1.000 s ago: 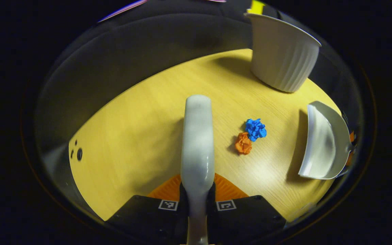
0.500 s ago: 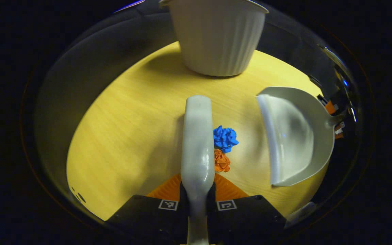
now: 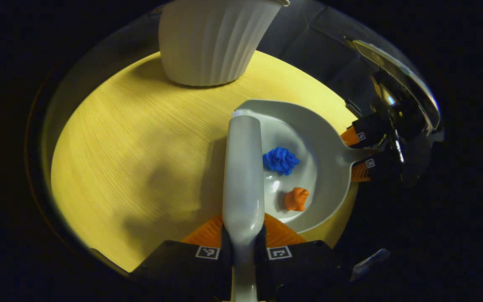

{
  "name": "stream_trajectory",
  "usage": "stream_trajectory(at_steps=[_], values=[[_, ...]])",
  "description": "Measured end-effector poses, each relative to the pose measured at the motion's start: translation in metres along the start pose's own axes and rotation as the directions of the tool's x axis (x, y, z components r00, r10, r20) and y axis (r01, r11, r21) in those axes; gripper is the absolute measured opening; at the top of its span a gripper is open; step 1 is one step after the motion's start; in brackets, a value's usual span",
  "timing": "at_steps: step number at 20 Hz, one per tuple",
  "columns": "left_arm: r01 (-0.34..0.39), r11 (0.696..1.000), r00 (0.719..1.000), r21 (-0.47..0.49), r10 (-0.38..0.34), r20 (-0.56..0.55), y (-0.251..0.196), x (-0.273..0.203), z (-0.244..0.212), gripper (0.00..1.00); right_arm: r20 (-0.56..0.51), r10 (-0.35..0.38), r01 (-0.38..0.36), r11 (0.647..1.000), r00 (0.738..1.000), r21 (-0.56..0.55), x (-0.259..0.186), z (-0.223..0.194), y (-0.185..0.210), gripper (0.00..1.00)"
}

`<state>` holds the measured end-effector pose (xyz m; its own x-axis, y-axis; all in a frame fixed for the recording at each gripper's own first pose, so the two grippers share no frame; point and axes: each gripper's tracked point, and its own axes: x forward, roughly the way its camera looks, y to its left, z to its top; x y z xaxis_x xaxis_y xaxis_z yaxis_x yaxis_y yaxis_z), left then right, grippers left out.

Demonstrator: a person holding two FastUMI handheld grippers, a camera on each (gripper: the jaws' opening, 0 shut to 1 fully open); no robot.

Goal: Pick up the small broom and dustpan from the desktop, sweep the trash into the dustpan with the broom, and then empty the trash into the garbage bin.

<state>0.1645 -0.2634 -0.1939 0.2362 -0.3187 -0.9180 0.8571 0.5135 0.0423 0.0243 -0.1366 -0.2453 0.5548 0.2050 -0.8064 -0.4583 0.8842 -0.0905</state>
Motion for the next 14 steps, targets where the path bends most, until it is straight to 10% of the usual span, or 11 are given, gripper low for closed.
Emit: stream_trajectory(at_steps=[5,14], values=[[-0.126,0.973,0.985,-0.192,0.146,0.094,-0.008,-0.026,-0.015,0.27,0.023,0.01,-0.01,1.0,1.0,0.019,-0.001,0.003,-0.002,0.36],[-0.142,0.875,0.904,-0.464,0.305,0.3,-0.002,-0.07,-0.107,0.27,0.026,-0.031,0.029,0.997,0.999,0.073,-0.01,0.008,-0.003,0.35]])
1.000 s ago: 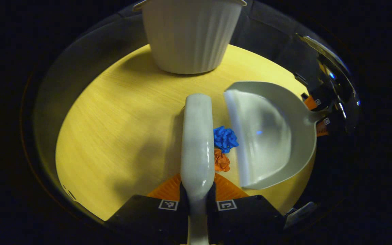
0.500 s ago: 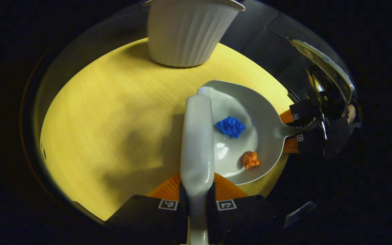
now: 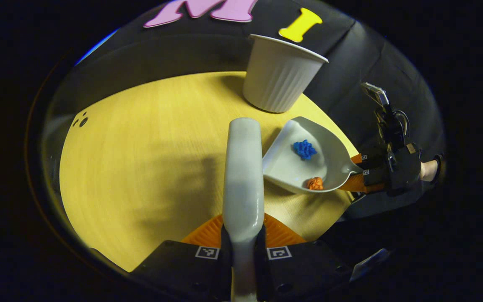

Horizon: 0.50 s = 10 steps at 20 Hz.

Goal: Pick up the small broom and dustpan from the desktop, sweep the trash into the dustpan with the broom, and then empty the trash into the garbage bin.

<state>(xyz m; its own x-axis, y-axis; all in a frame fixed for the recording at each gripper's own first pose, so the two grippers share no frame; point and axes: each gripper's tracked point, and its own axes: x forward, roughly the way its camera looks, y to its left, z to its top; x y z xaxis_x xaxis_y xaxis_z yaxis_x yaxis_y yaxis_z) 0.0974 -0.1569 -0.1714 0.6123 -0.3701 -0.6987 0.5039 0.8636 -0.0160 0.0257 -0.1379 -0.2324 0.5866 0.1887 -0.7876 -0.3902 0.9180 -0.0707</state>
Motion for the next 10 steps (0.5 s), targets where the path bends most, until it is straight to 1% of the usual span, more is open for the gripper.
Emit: stream_trajectory(at_steps=[2,3,5,6,7,8,9,10], values=[[-0.007,1.0,0.999,-0.03,0.008,0.034,0.024,0.001,-0.018,0.27,0.002,-0.015,0.015,1.0,1.0,0.0,-0.001,0.002,0.0,0.36],[-0.005,0.999,0.999,-0.034,0.007,0.053,0.038,0.001,-0.027,0.24,0.005,-0.022,0.022,1.0,1.0,0.001,-0.003,0.003,-0.001,0.36],[-0.004,0.999,0.996,-0.044,0.008,0.085,0.06,0.004,-0.045,0.27,0.011,-0.03,0.03,0.999,1.0,0.016,-0.008,0.005,-0.001,0.36],[-0.01,0.998,0.995,-0.056,0.015,0.094,0.077,0.005,-0.053,0.24,0.012,-0.036,0.035,0.999,0.999,0.019,-0.011,0.006,-0.002,0.36],[-0.018,0.997,0.995,-0.075,0.025,0.092,0.093,0.005,-0.064,0.24,0.015,-0.048,0.048,0.999,0.999,0.015,-0.016,0.008,-0.005,0.36],[-0.02,0.996,0.995,-0.091,0.028,0.092,0.116,-0.001,-0.076,0.24,0.022,-0.059,0.059,0.998,0.998,0.015,-0.019,0.01,-0.006,0.4],[-0.016,0.995,0.995,-0.099,0.026,0.094,0.137,-0.008,-0.085,0.27,0.032,-0.064,0.063,0.998,0.997,0.019,-0.024,0.014,-0.006,0.4],[-0.016,0.995,0.995,-0.1,0.025,0.092,0.157,-0.015,-0.096,0.24,0.035,-0.063,0.062,0.998,0.997,0.024,-0.028,0.016,-0.007,0.36]])
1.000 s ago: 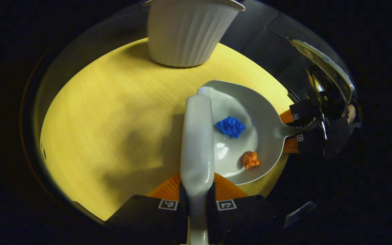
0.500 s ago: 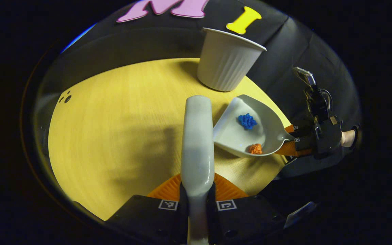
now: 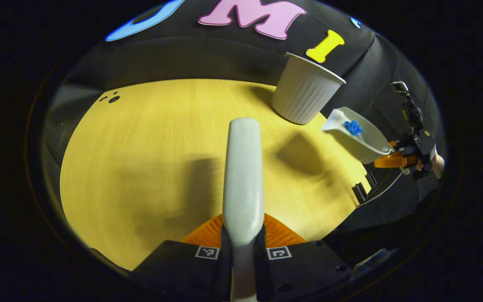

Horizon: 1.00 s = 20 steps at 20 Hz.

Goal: Pick up the small broom and dustpan from the desktop, sweep the trash into the dustpan with the broom, and then empty the trash into the garbage bin.

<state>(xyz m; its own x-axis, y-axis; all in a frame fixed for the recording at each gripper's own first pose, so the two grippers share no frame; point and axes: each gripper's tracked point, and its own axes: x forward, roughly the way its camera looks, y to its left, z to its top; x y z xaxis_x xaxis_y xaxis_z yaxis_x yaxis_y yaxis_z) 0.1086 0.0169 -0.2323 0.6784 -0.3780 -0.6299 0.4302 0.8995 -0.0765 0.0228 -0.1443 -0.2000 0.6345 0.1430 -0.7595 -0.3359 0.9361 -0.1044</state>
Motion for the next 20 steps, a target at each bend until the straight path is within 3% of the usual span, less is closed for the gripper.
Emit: stream_trajectory(at_steps=[2,7,14,20], values=[[-0.013,1.0,1.0,0.003,0.013,-0.005,0.026,-0.01,-0.01,0.27,0.005,0.002,-0.002,1.0,1.0,0.021,-0.011,0.006,-0.001,0.36],[-0.018,0.999,1.0,-0.039,0.018,0.009,0.026,-0.007,-0.004,0.27,0.013,-0.011,0.009,0.992,1.0,0.129,-0.025,0.014,-0.003,0.36],[-0.056,0.996,0.998,-0.064,0.057,0.012,0.064,-0.023,-0.015,0.27,0.092,-0.156,0.137,0.973,0.983,0.186,-0.026,0.054,-0.034,0.36],[-0.095,0.977,0.991,-0.189,0.111,0.075,0.104,-0.048,-0.012,0.26,0.12,-0.304,0.289,0.948,0.945,0.13,-0.015,0.092,-0.081,0.36]])
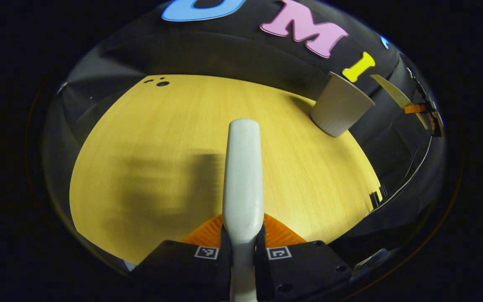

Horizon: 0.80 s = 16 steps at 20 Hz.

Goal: Pick up the small broom and dustpan from the desktop, sweep the trash into the dustpan with the broom, and then empty the trash into the garbage bin.

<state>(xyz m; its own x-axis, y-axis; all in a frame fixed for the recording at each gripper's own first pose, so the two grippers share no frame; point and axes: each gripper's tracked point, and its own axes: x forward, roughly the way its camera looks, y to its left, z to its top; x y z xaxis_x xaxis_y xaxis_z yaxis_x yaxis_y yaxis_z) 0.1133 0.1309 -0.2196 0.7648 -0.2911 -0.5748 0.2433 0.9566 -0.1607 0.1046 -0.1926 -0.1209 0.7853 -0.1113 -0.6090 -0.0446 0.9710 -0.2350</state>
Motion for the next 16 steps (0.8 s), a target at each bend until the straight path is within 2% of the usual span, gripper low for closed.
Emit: stream_trajectory(at_steps=[2,3,4,5,8,11,12,13,16], values=[[-0.015,0.999,1.0,-0.047,0.016,0.014,0.015,-0.005,0.003,0.29,-0.005,-0.014,0.014,1.0,1.0,0.001,0.021,0.017,-0.001,0.36],[-0.026,0.998,1.0,-0.056,0.027,0.014,0.022,-0.008,0.003,0.26,-0.005,-0.029,0.029,1.0,1.0,-0.008,0.032,0.023,-0.003,0.36],[-0.04,0.998,0.999,-0.057,0.04,0.012,0.029,-0.011,0.003,0.26,-0.008,-0.048,0.048,0.998,0.999,-0.029,0.042,0.028,-0.005,0.4],[-0.053,0.997,0.999,-0.053,0.054,0.008,0.035,-0.014,0.003,0.27,-0.01,-0.068,0.068,0.996,0.998,-0.055,0.05,0.03,-0.006,0.36],[-0.084,0.996,0.996,-0.036,0.084,0.001,0.05,-0.025,0.007,0.26,-0.026,-0.128,0.124,0.985,0.991,-0.117,0.082,0.033,-0.014,0.36],[-0.108,0.993,0.994,-0.037,0.108,-0.002,0.064,-0.033,0.01,0.27,-0.029,-0.168,0.163,0.978,0.985,-0.129,0.103,0.038,-0.019,0.36],[-0.111,0.993,0.994,-0.047,0.111,-0.007,0.067,-0.035,0.011,0.27,-0.03,-0.173,0.168,0.977,0.984,-0.131,0.111,0.04,-0.019,0.31],[-0.115,0.992,0.993,-0.051,0.114,-0.011,0.07,-0.036,0.01,0.26,-0.036,-0.186,0.179,0.974,0.982,-0.138,0.117,0.04,-0.022,0.36],[-0.122,0.991,0.992,-0.054,0.121,-0.018,0.072,-0.04,0.01,0.29,-0.038,-0.249,0.237,0.951,0.968,-0.197,0.131,0.042,-0.029,0.36]])
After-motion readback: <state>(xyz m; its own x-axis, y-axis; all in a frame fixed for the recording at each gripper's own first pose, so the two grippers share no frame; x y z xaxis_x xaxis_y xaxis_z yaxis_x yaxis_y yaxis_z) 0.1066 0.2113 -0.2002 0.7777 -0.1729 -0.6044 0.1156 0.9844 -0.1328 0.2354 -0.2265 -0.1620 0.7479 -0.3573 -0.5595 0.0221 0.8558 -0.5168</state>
